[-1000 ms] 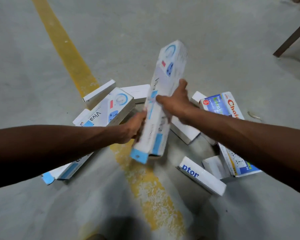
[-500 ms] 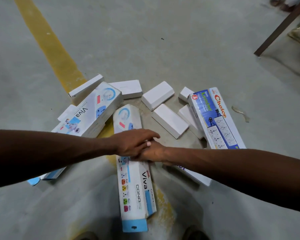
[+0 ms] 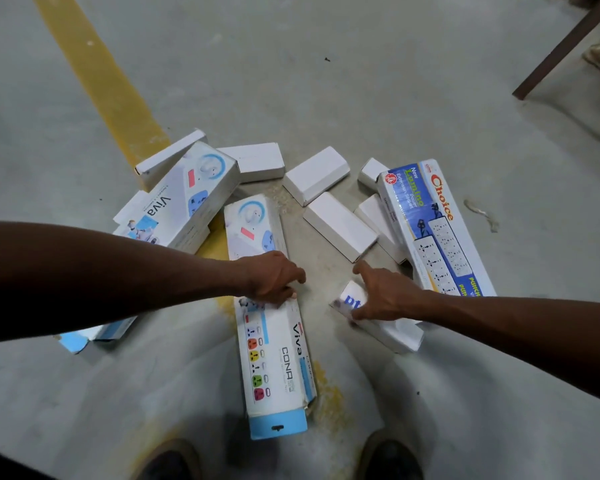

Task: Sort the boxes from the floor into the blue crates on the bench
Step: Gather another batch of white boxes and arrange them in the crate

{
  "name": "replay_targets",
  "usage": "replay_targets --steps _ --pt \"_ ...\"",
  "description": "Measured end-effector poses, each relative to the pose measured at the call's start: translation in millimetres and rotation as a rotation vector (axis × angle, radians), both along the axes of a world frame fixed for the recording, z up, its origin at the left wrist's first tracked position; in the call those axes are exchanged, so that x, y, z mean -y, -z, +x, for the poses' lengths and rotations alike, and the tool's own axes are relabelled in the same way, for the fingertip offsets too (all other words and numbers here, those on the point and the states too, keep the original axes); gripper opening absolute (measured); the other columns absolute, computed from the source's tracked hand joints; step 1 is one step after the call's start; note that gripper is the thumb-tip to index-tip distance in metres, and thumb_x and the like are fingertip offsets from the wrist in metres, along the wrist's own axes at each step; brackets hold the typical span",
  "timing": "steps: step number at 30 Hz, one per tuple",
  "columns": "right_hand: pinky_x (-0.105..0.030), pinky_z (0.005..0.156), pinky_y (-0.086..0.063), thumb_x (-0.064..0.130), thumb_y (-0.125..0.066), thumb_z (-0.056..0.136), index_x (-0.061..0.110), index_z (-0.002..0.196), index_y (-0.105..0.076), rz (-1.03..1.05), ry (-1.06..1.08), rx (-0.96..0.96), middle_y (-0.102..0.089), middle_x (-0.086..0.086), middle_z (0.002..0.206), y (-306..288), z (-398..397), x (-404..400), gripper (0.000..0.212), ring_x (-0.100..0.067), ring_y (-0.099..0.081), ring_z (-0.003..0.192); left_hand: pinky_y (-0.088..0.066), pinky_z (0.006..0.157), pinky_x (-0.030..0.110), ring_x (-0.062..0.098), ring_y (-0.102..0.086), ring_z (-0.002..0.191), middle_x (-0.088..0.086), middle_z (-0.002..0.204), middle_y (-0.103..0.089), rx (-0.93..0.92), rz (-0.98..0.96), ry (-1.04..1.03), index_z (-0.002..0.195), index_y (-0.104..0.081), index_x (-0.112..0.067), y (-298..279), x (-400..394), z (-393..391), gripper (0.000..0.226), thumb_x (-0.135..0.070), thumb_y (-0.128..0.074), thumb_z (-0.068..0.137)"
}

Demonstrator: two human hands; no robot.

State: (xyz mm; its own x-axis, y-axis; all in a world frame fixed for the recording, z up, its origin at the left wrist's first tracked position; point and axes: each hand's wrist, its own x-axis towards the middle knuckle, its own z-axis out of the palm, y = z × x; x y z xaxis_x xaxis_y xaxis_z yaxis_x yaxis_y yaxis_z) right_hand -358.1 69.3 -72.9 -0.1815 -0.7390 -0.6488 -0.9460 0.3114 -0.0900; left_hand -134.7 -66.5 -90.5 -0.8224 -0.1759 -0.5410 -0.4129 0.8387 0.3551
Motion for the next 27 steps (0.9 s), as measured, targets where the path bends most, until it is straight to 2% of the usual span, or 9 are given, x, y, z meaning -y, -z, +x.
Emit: replay_targets --steps 4,6,8,12,15,18,21,23,27 --pt "-0.03 0.072 -0.053 0.043 -0.079 0.077 0.02 0.111 -0.057 -0.116 0.179 0.196 -0.071 -0.004 0.106 -7 -1 15 0.046 -0.021 -0.066 0.087 -0.047 0.102 0.034 0.026 -0.057 0.128 0.007 0.15 -0.053 -0.077 0.241 -0.256 0.153 -0.036 -0.018 -6 -3 -9 0.064 -0.042 -0.062 0.099" --pt "-0.025 0.059 -0.047 0.035 -0.075 0.085 0.019 0.099 -0.06 -0.141 0.37 0.424 -0.073 -0.004 0.094 -20 2 28 0.026 -0.017 -0.064 0.074 -0.049 0.097 0.03 0.022 -0.059 0.125 0.006 0.149 -0.053 -0.192 0.409 -0.463 0.154 -0.031 -0.021 -12 -6 -12 0.076 -0.048 -0.068 0.094" --pt "-0.028 0.058 -0.044 0.029 -0.067 0.093 0.016 0.097 -0.062 -0.126 0.517 0.637 -0.068 -0.005 0.086 -33 4 39 0.015 -0.019 -0.06 0.073 -0.055 0.094 0.031 0.018 -0.064 0.117 0.003 0.139 -0.061 -0.288 0.628 -0.721 0.153 -0.028 -0.022 -15 -11 -15 0.083 -0.046 -0.075 0.088" --pt "-0.034 0.073 -0.047 0.023 -0.057 0.095 0.014 0.112 -0.067 -0.095 0.731 0.955 -0.065 -0.01 0.1 -40 1 56 0.021 -0.027 -0.058 0.09 -0.06 0.091 0.052 0.027 -0.075 0.104 0.007 0.117 -0.076 -0.337 1.051 -1.109 0.147 -0.035 -0.021 -13 -16 -16 0.089 -0.045 -0.086 0.078" --pt "-0.033 0.076 -0.049 0.042 -0.059 0.098 0.016 0.115 -0.066 -0.08 0.777 1.015 -0.067 -0.008 0.105 -35 -3 71 0.032 -0.024 -0.059 0.091 -0.06 0.092 0.049 0.029 -0.075 0.104 0.007 0.113 -0.077 -0.329 1.081 -1.106 0.133 -0.056 -0.018 -23 -16 -12 0.049 -0.038 -0.073 0.092" --pt "-0.034 0.079 -0.046 0.062 -0.058 0.094 0.016 0.126 -0.061 -0.229 0.643 0.696 -0.065 -0.009 0.122 -18 -17 90 0.056 -0.022 -0.06 0.098 -0.062 0.077 0.036 0.023 -0.076 0.098 0.004 0.11 -0.078 -0.34 1.023 -1.123 0.129 -0.059 -0.018 -25 -11 -6 0.038 -0.037 -0.066 0.097" --pt "-0.04 0.103 -0.045 0.054 -0.072 0.088 0.015 0.151 -0.038 -0.259 0.219 0.138 -0.05 -0.013 0.145 2 -35 106 0.082 -0.033 -0.053 0.13 -0.061 0.087 0.04 0.022 -0.076 0.101 0.003 0.11 -0.078 -0.322 0.992 -1.162 0.129 -0.061 -0.016 -21 -3 2 0.041 -0.041 -0.065 0.098" --pt "-0.044 0.108 -0.043 0.056 -0.075 0.085 0.014 0.157 -0.023 -0.161 0.165 0.079 -0.043 -0.019 0.149 14 -38 113 0.098 -0.039 -0.047 0.136 -0.059 0.091 0.042 0.023 -0.075 0.103 0.003 0.11 -0.078 -0.312 0.986 -1.198 0.129 -0.062 -0.016 -19 1 5 0.042 -0.043 -0.064 0.097" --pt "-0.047 0.109 -0.038 0.065 -0.077 0.077 0.016 0.16 -0.006 -0.085 0.098 -0.034 -0.035 -0.02 0.153 35 -32 119 0.12 -0.041 -0.037 0.14 -0.06 0.077 0.034 0.02 -0.076 0.097 0.002 0.107 -0.079 -0.32 0.97 -1.257 0.127 -0.062 -0.019 -18 5 11 0.037 -0.042 -0.063 0.099"
